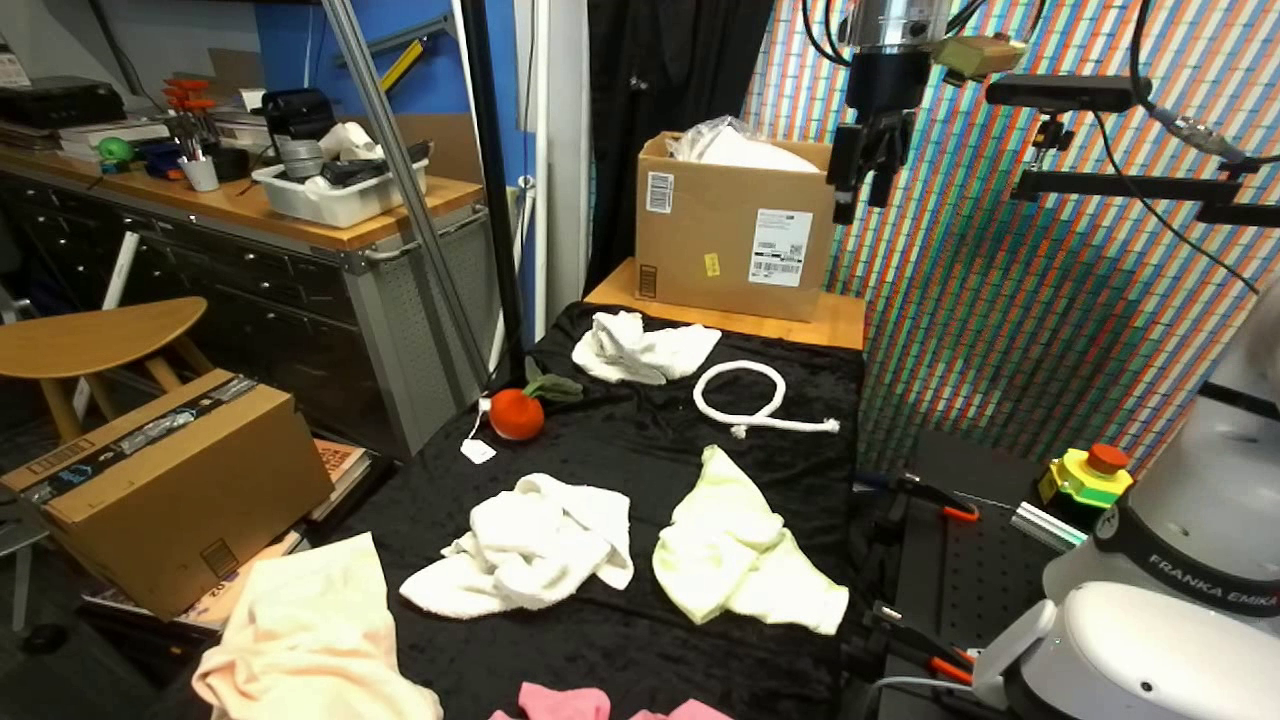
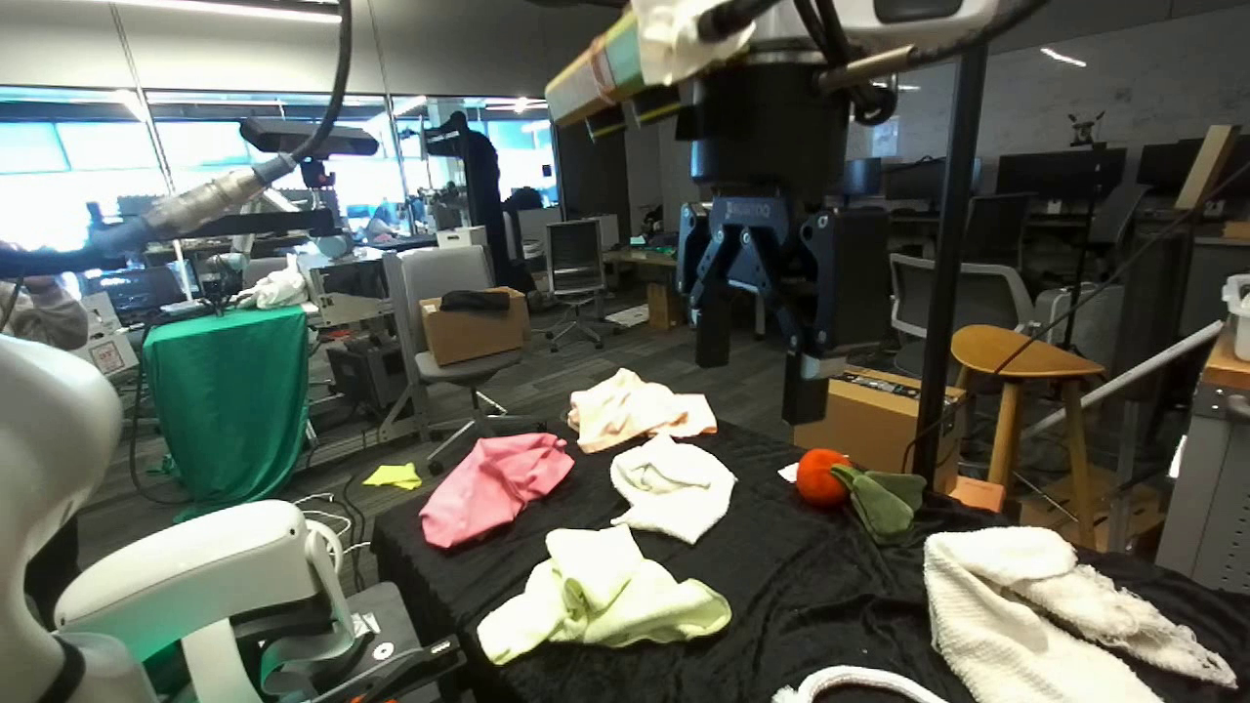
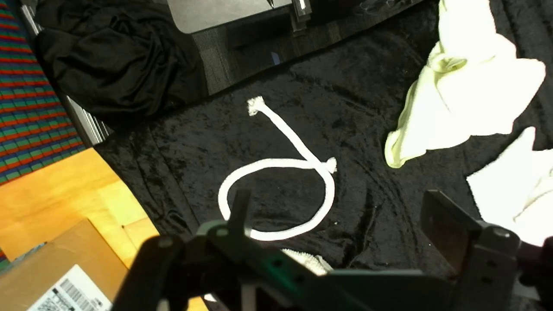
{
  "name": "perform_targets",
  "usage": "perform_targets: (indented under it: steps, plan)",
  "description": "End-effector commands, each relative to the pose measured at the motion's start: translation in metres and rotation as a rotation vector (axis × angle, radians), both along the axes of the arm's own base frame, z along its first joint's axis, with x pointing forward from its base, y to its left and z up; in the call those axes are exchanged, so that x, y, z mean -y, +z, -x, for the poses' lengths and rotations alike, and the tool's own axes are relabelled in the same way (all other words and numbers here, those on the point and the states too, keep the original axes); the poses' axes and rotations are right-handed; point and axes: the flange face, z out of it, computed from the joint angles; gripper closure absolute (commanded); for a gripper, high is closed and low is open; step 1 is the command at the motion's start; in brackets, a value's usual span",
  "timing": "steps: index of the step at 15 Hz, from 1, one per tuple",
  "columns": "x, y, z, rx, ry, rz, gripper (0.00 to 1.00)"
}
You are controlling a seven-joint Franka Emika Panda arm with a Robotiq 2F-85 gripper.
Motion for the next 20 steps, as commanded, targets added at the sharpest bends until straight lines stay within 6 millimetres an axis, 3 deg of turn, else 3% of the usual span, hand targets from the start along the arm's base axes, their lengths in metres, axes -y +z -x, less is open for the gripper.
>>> perform_targets:
  steps: [1,4,7,11,20]
  plan:
    - [-0.034,-0.017,-0.038,0.023,0.074,0.026,0.00]
    - [-0.053,-0.038,-0.070,0.051,0.133,0.041,0.00]
    - [-0.052,-0.061,-0.103,0.045,0.138,0.027,0.00]
    - [-0.030,-0.078,-0.149,0.012,0.127,0.042,0.00]
    - [0.036,-0.094,-0.255,0.010,0.141,0.072,0.00]
